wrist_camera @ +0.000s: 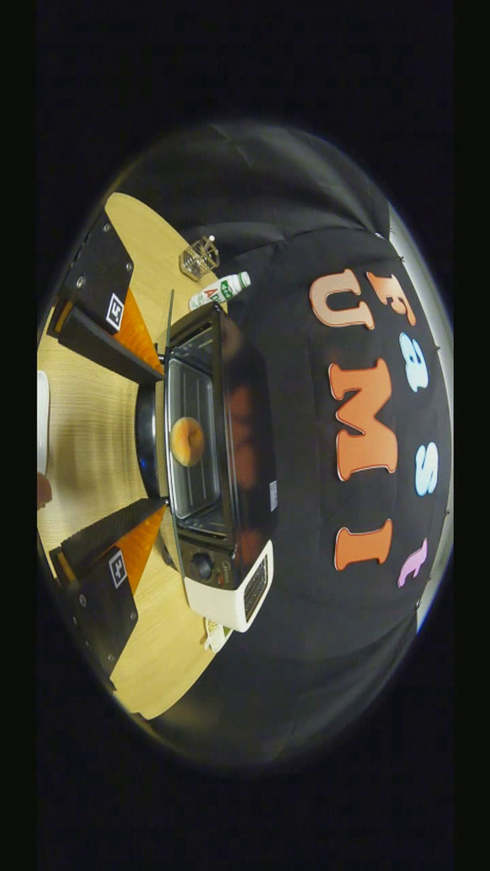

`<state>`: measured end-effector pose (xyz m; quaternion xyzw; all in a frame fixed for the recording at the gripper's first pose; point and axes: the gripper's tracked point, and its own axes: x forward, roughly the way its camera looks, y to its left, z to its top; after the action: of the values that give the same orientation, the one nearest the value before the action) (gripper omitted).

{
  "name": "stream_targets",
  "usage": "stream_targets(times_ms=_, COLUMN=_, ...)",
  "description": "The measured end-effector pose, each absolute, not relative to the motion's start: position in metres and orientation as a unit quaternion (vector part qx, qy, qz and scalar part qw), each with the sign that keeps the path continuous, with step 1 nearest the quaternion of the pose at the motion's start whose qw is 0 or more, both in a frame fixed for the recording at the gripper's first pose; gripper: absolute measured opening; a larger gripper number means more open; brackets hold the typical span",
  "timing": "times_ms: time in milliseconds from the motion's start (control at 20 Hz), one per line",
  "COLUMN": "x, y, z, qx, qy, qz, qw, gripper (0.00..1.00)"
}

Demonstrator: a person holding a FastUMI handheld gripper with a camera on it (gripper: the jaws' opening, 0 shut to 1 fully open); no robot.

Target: Open the toaster oven, put the food inside, and close the toaster oven door.

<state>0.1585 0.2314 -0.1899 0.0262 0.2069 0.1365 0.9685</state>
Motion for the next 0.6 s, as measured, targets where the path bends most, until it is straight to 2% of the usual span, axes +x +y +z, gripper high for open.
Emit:
stream_targets(times_ms=350, x=0.214, y=0.254, z=-0.175, qx=0.001, qy=0.182, qz=0.128, qw=0.975, gripper=1.00)
stream_targets(times_ms=600, x=0.206, y=0.254, z=-0.168, qx=0.010, qy=0.182, qz=0.134, qw=0.974, gripper=1.00)
